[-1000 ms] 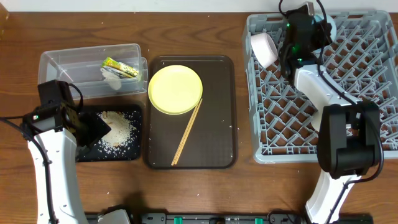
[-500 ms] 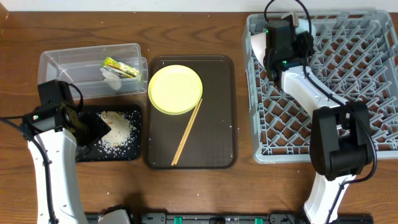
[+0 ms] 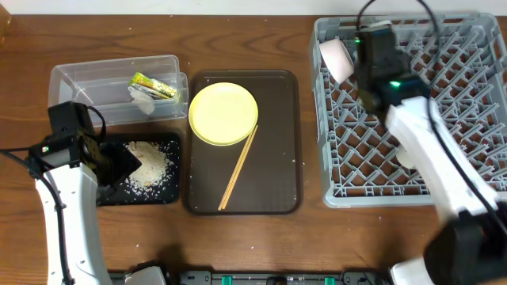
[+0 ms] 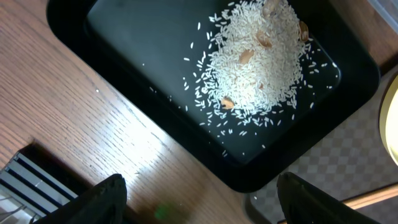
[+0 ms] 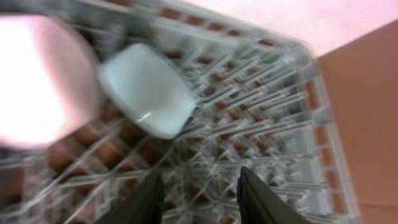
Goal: Sort waste into correct bins and load items into the dishwasher rack
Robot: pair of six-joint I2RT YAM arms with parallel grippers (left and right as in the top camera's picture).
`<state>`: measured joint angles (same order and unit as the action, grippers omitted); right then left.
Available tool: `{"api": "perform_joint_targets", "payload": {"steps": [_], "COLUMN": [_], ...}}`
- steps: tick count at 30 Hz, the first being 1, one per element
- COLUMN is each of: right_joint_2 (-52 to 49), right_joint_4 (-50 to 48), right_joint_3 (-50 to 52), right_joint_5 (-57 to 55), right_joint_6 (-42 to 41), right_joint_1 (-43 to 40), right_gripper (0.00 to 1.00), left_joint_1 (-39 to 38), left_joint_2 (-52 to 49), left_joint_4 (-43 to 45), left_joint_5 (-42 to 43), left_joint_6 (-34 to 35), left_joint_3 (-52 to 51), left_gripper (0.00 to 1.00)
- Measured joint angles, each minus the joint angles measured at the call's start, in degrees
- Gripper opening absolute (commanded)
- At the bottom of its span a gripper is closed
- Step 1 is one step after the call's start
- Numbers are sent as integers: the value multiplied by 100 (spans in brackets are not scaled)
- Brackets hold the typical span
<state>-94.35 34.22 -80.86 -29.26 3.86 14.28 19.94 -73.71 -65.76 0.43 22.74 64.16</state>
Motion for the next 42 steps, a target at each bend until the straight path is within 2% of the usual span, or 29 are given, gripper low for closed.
{"api": "perform_joint_targets", "payload": {"steps": [4, 6, 12, 17, 20, 24, 32, 42], "right_joint_2": [608, 667, 385, -188, -654, -1143, -1856, -2485], "right_joint_4": [476, 520, 564, 573, 514, 411, 133, 55], "right_joint_3": [-2, -2, -2, -2, -2, -2, 0, 0], "right_joint_5": [1869, 2861, 4242, 4581, 4682, 4778, 4815, 4699], "right_joint_6": [-398, -638, -1215, -1784, -2116, -2507, -2997, -3241], "right_joint_1": [55, 186, 898, 1718, 2234, 2824, 3665, 3807], "right_gripper": [47, 47, 46, 43, 29, 24, 21, 21], "left_joint_1": [0, 0, 0, 0, 0, 0, 0, 0], "left_joint_2": [0, 0, 0, 0, 0, 0, 0, 0], "left_joint_4": [-2, 0, -2, 0, -2, -2, 0, 0], "left_joint_5": [0, 0, 0, 0, 0, 0, 0, 0], "left_joint_6": [0, 0, 0, 0, 0, 0, 0, 0], "left_joint_3": [0, 0, 0, 0, 0, 0, 0, 0], "left_gripper": [81, 81, 81, 81, 81, 81, 81, 81]}}
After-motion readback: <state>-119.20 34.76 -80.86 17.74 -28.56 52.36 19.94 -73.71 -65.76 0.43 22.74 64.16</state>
